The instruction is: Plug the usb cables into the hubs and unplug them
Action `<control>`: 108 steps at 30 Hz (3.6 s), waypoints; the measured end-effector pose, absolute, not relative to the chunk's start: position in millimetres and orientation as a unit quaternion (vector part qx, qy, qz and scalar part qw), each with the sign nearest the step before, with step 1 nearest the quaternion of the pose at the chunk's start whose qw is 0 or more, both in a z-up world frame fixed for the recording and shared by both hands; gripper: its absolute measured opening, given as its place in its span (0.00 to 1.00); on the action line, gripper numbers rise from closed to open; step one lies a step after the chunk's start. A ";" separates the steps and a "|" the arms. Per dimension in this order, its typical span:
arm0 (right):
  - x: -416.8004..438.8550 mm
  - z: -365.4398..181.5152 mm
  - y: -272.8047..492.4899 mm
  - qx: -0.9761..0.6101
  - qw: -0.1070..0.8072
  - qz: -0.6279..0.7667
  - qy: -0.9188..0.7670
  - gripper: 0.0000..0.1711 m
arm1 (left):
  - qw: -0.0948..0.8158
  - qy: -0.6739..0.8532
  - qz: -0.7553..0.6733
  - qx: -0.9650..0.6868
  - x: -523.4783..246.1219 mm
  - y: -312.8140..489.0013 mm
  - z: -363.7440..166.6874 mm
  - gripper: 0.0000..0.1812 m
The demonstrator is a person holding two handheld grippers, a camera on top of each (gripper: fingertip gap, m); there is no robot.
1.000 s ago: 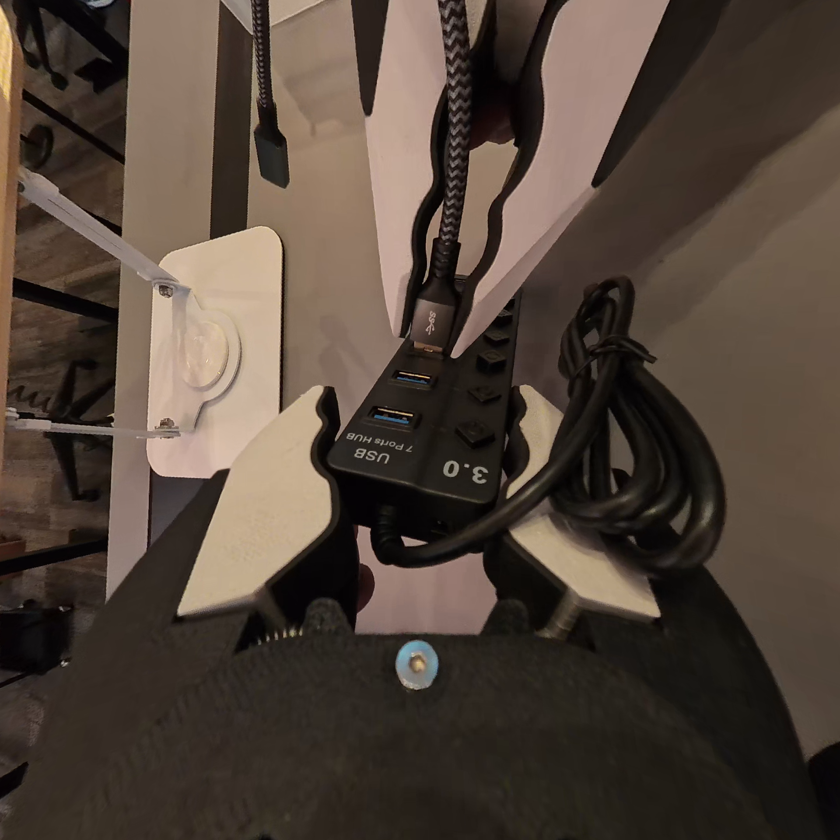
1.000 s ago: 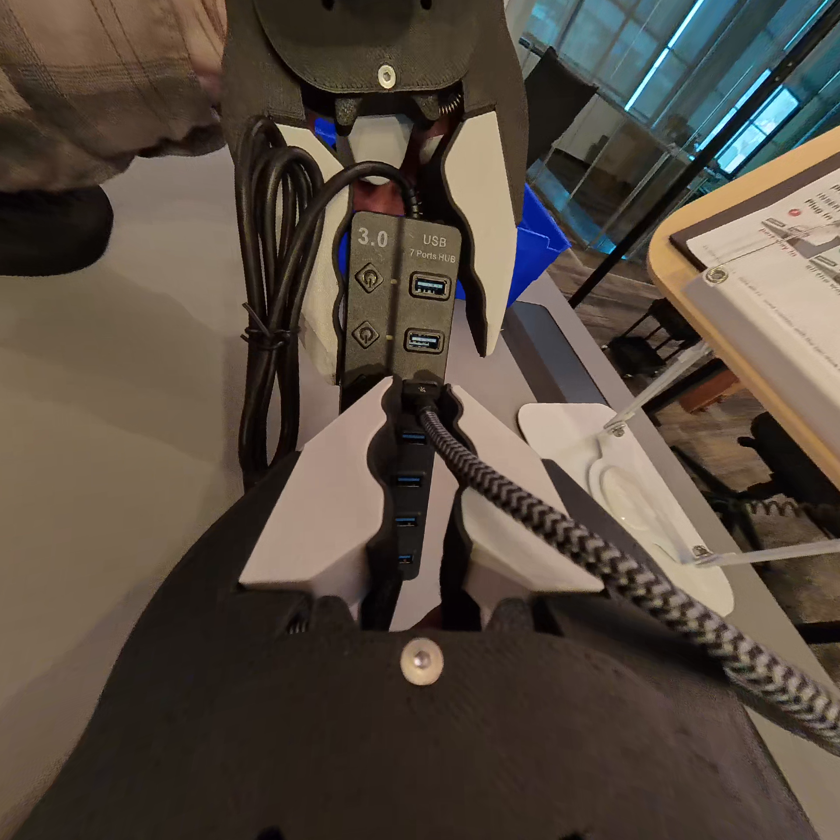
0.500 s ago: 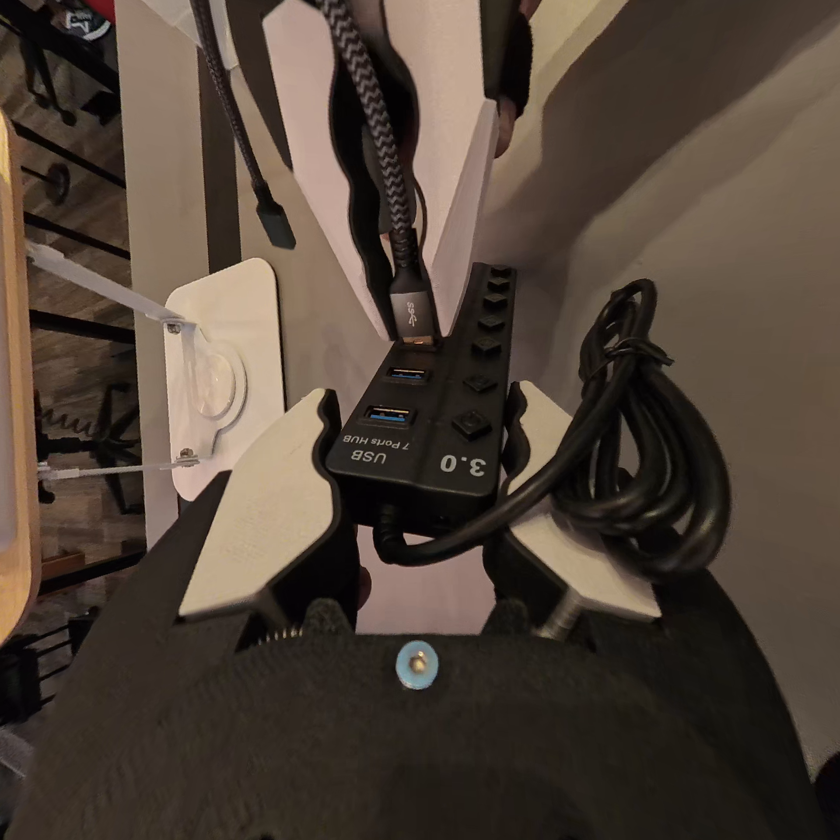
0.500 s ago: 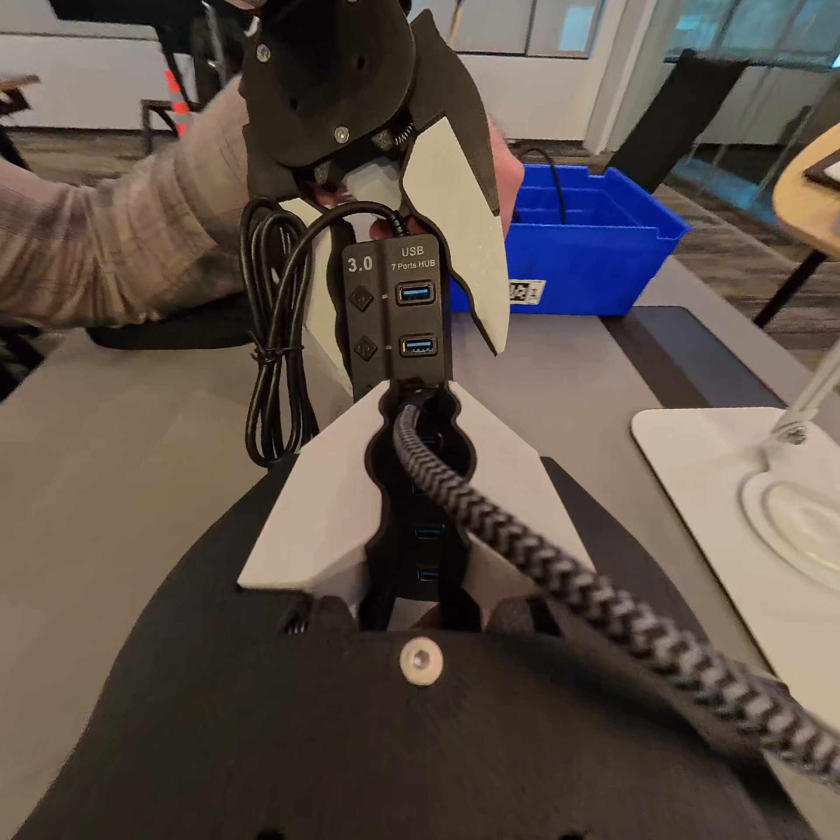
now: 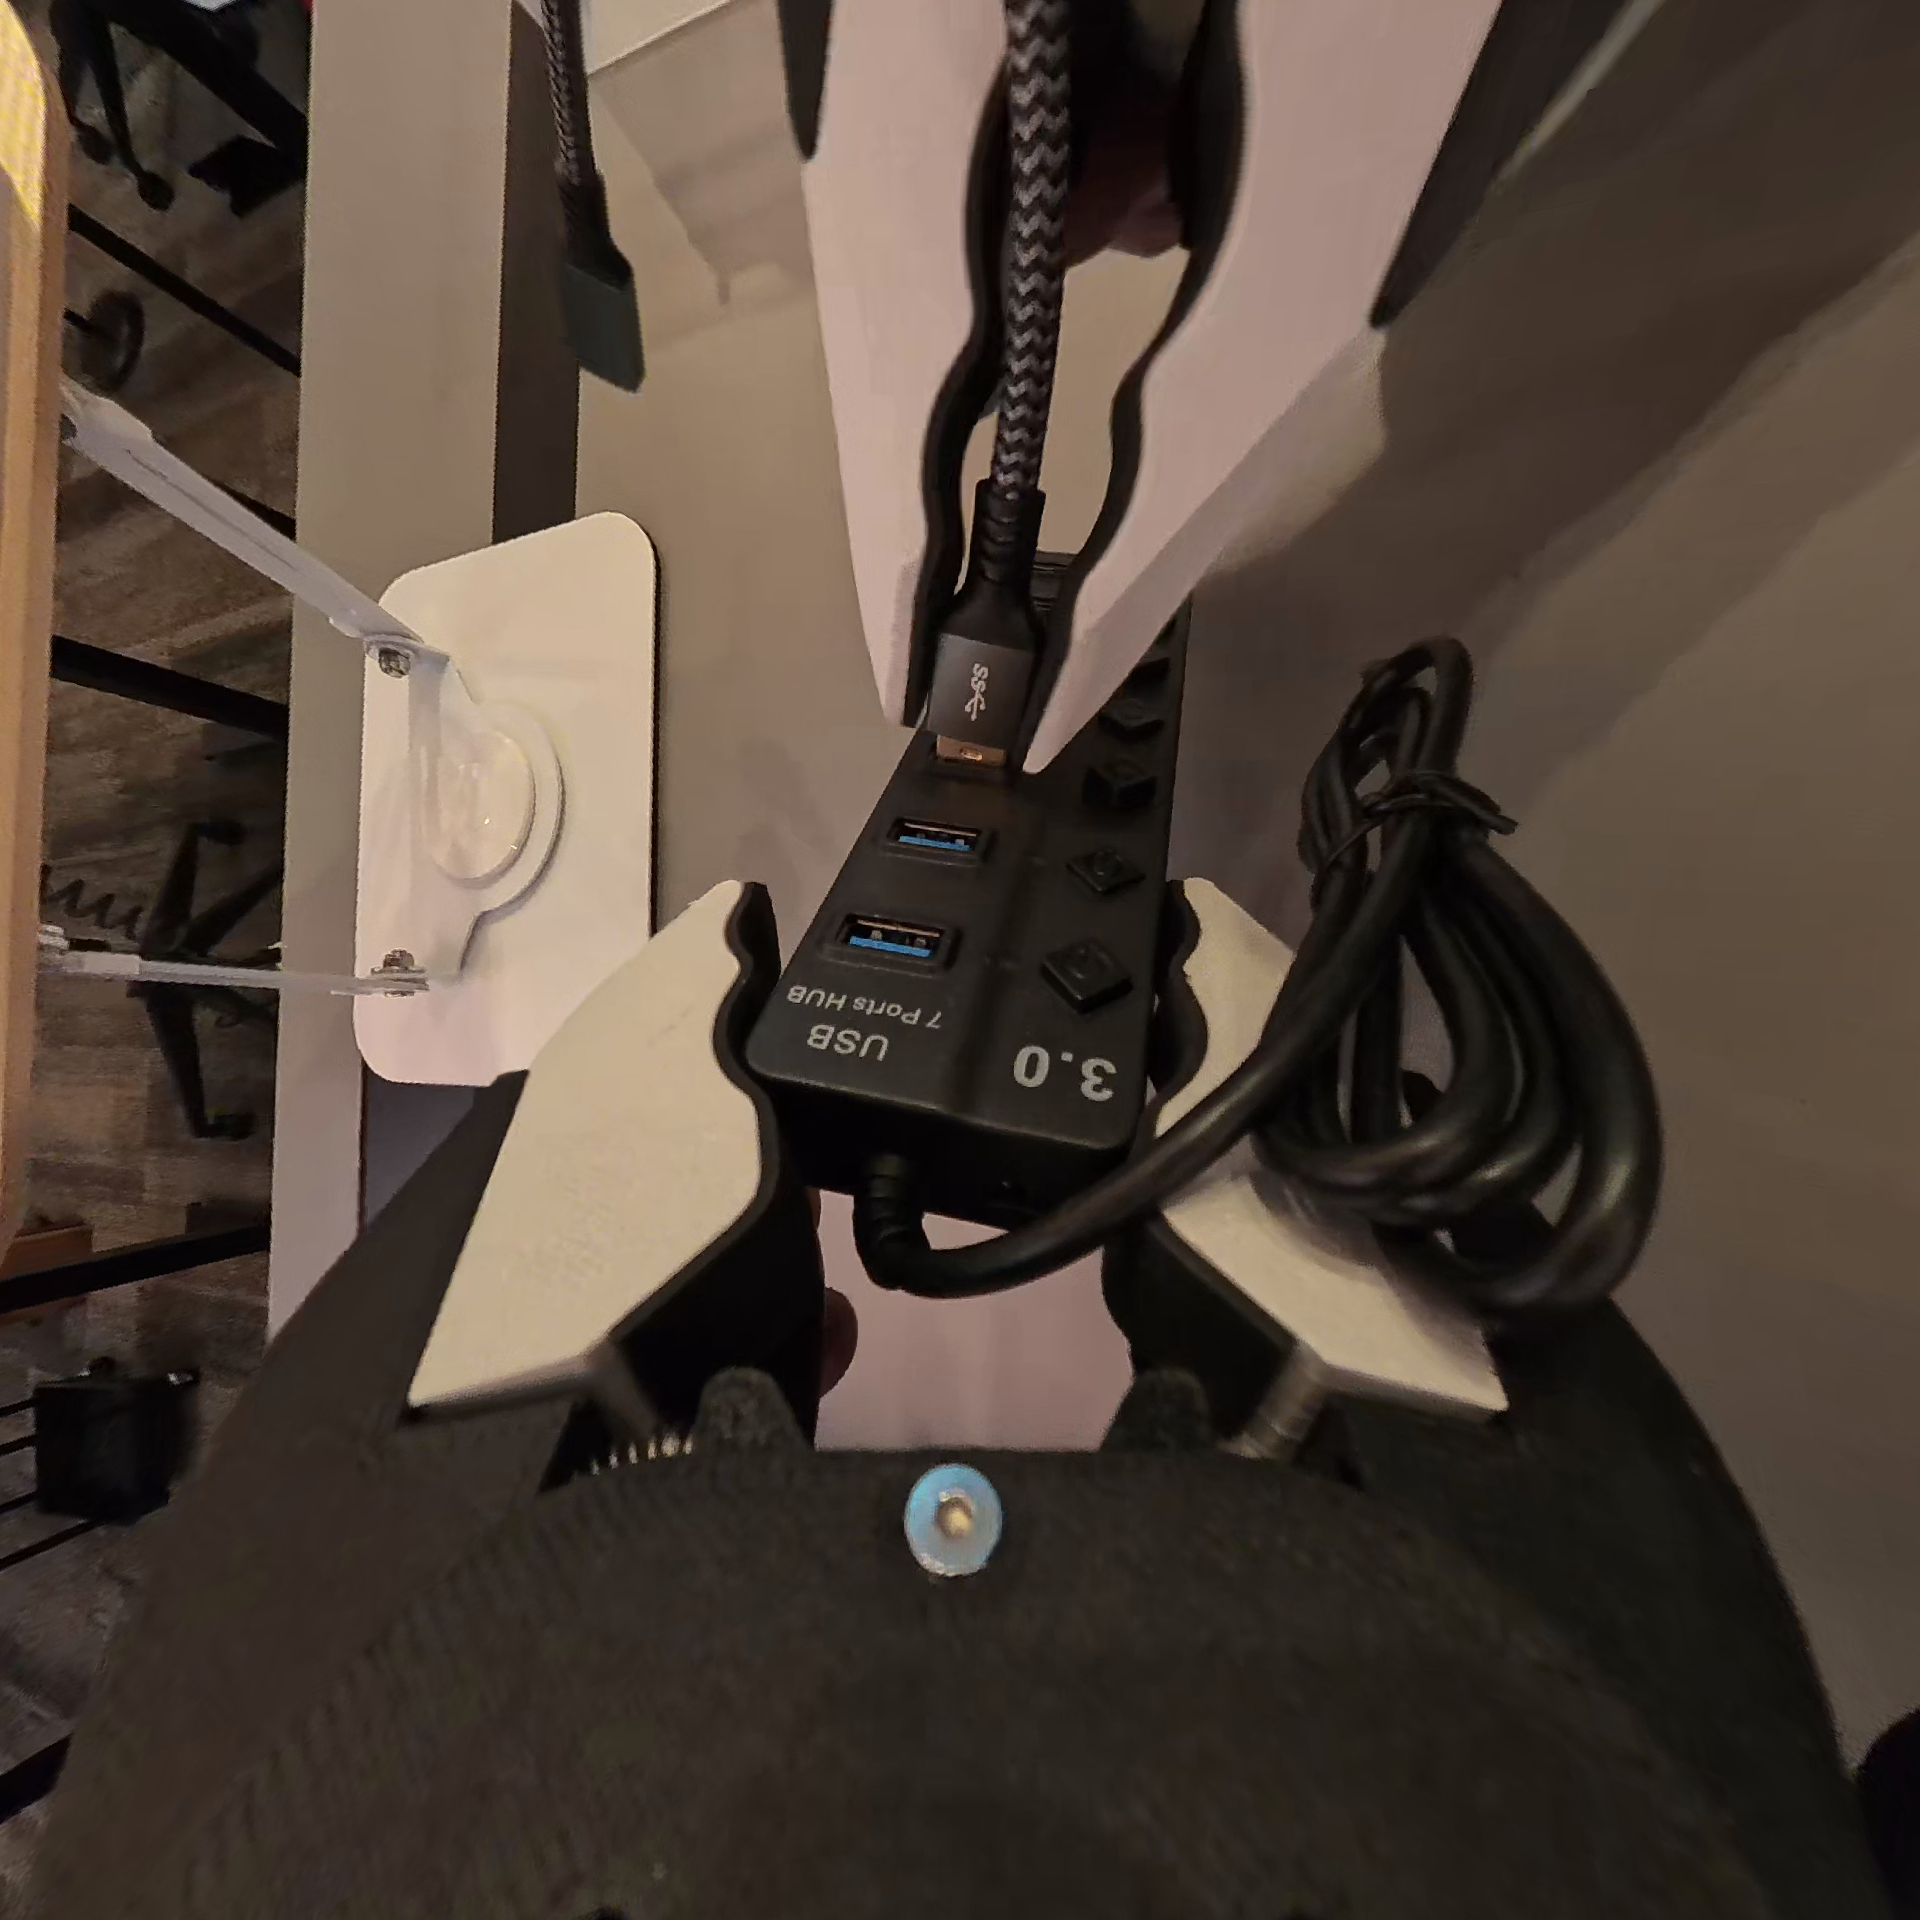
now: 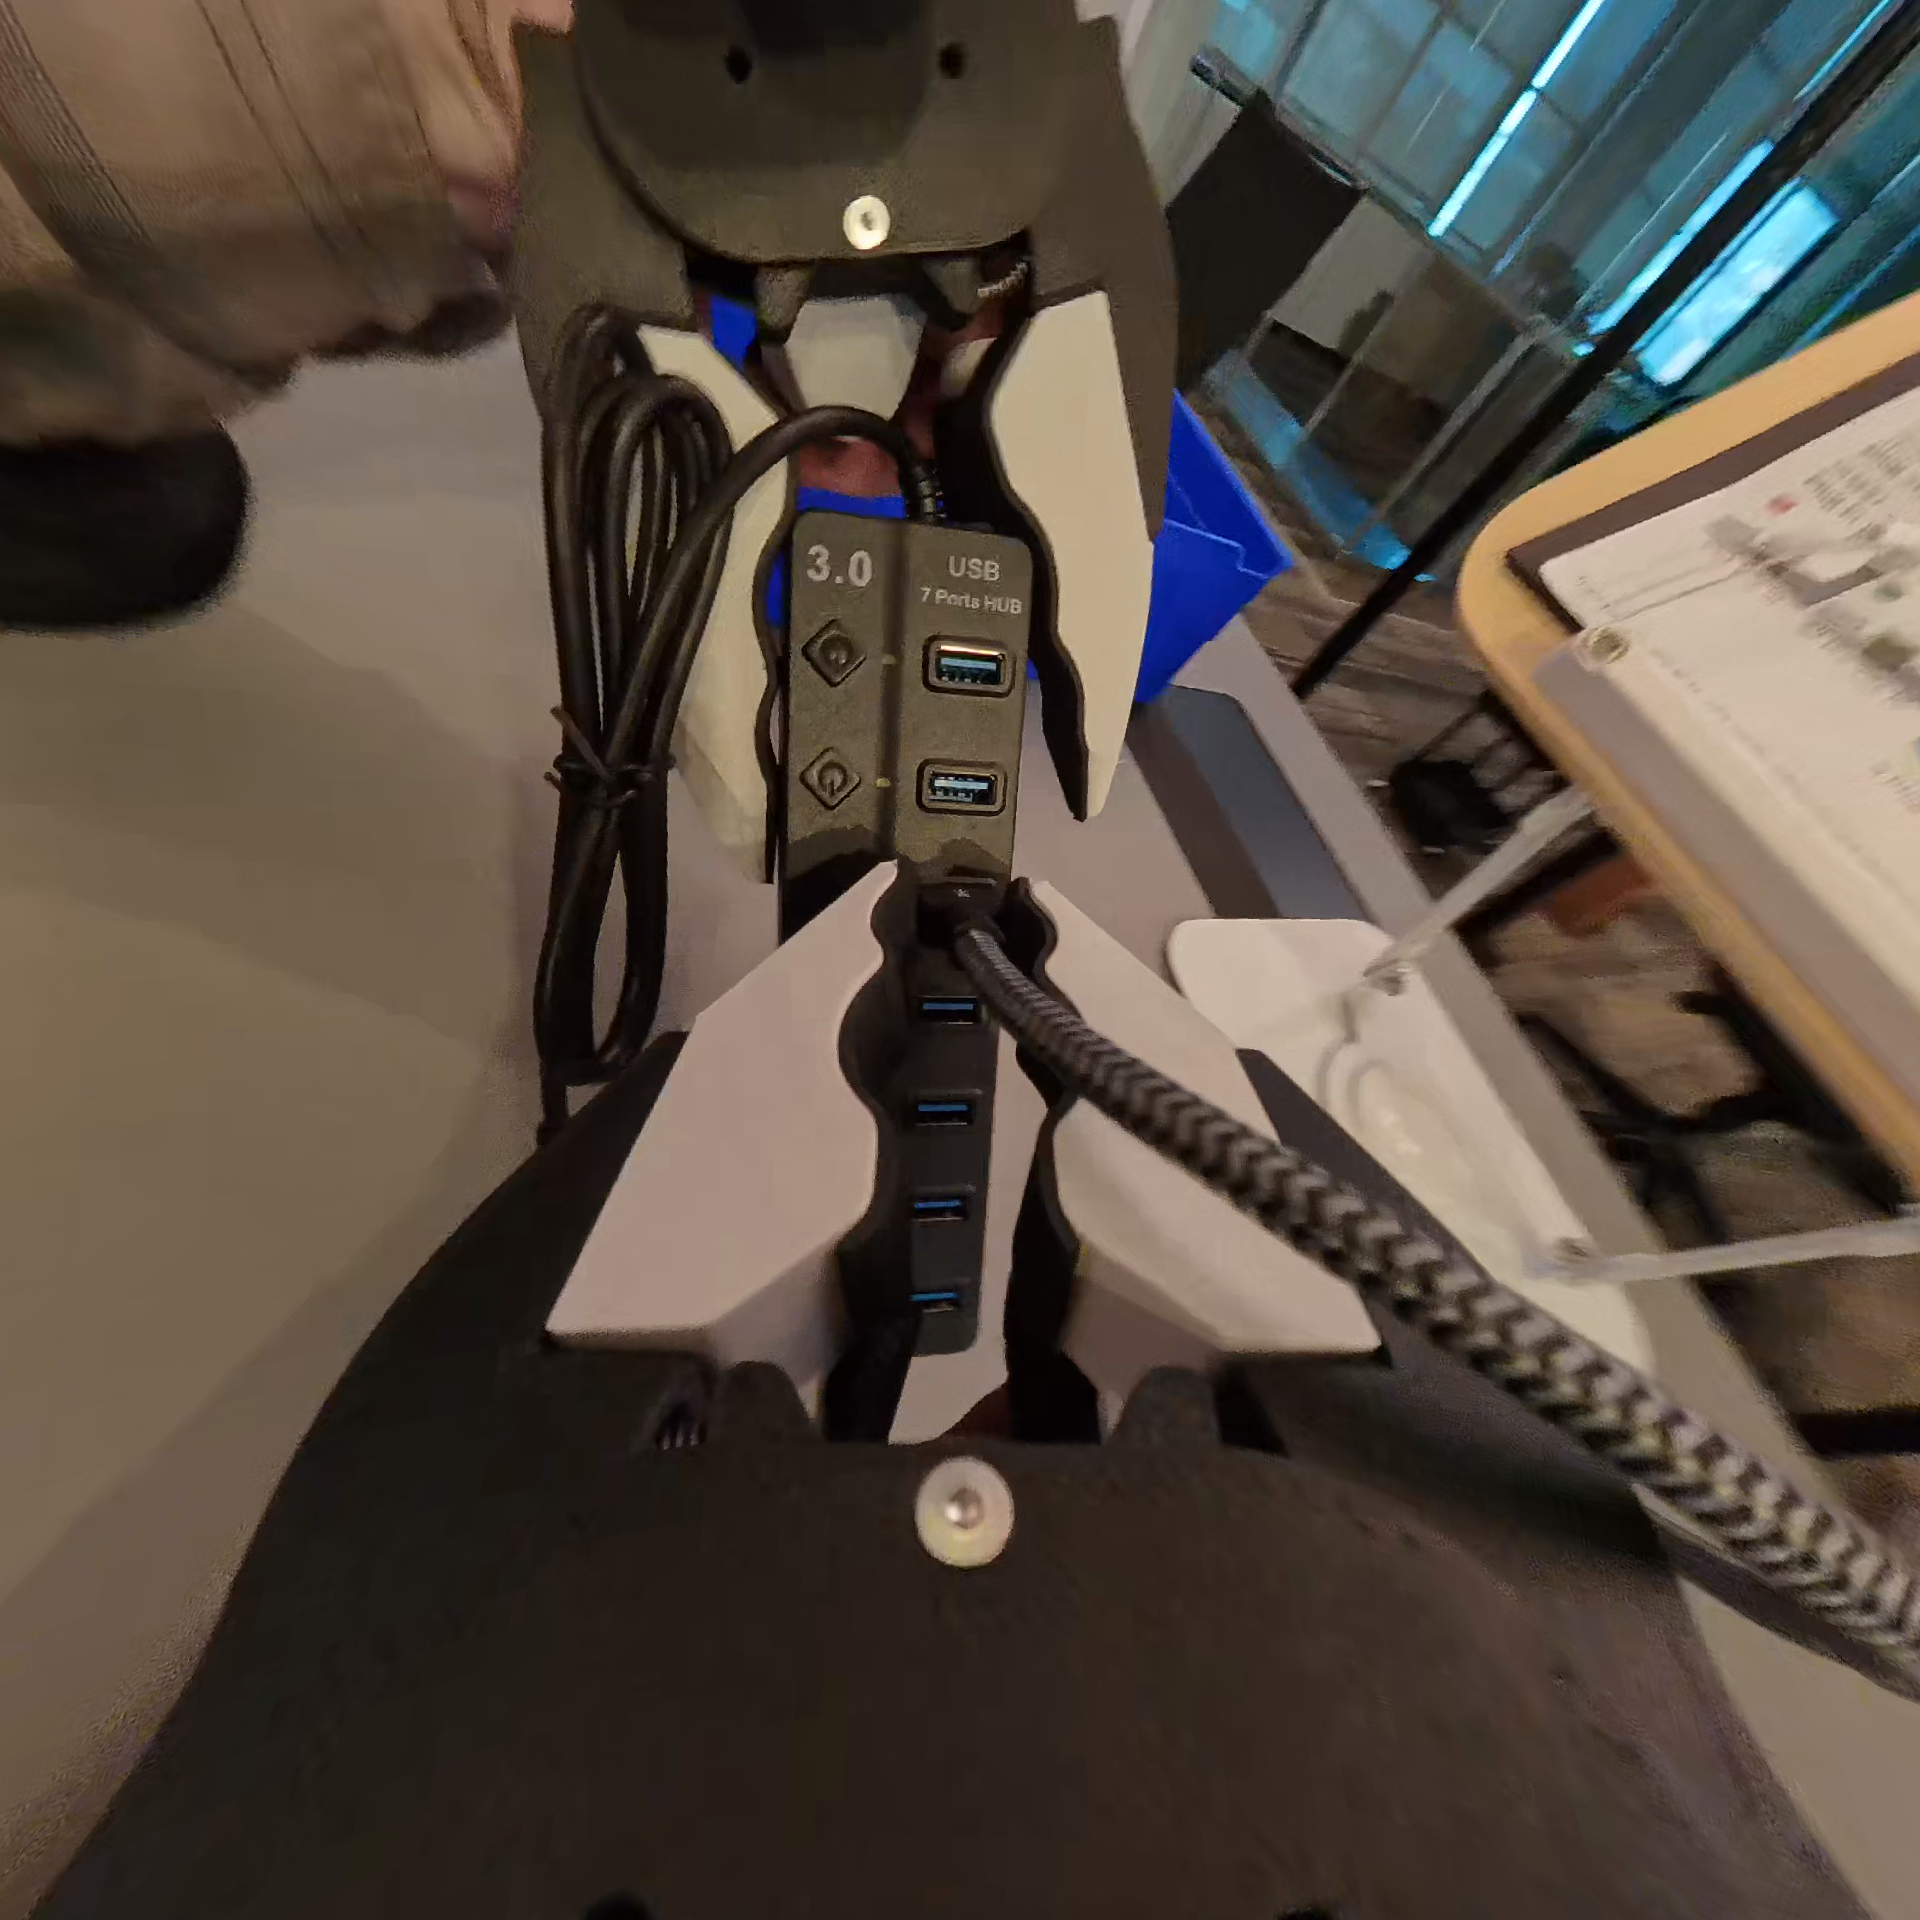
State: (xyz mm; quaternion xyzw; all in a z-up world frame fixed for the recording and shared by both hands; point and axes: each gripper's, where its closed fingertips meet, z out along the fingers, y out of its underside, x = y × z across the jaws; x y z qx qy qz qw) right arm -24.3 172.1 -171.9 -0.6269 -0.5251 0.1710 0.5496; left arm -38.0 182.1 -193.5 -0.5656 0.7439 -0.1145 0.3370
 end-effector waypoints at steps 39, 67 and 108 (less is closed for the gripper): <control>20.4 -122.3 167.3 -0.645 0.501 0.334 -0.471 0.08 | 0.360 0.745 -0.042 -0.561 -41.8 196.2 -188.8 0.38; 344.1 -236.8 136.8 -0.913 0.212 0.184 -0.298 0.16 | 0.334 0.755 -0.029 -0.564 -40.9 195.5 -202.5 0.38; -3.1 -216.9 188.7 -0.666 0.470 0.122 -0.566 0.50 | 0.454 0.712 -0.180 -0.505 8.1 164.7 -145.2 0.37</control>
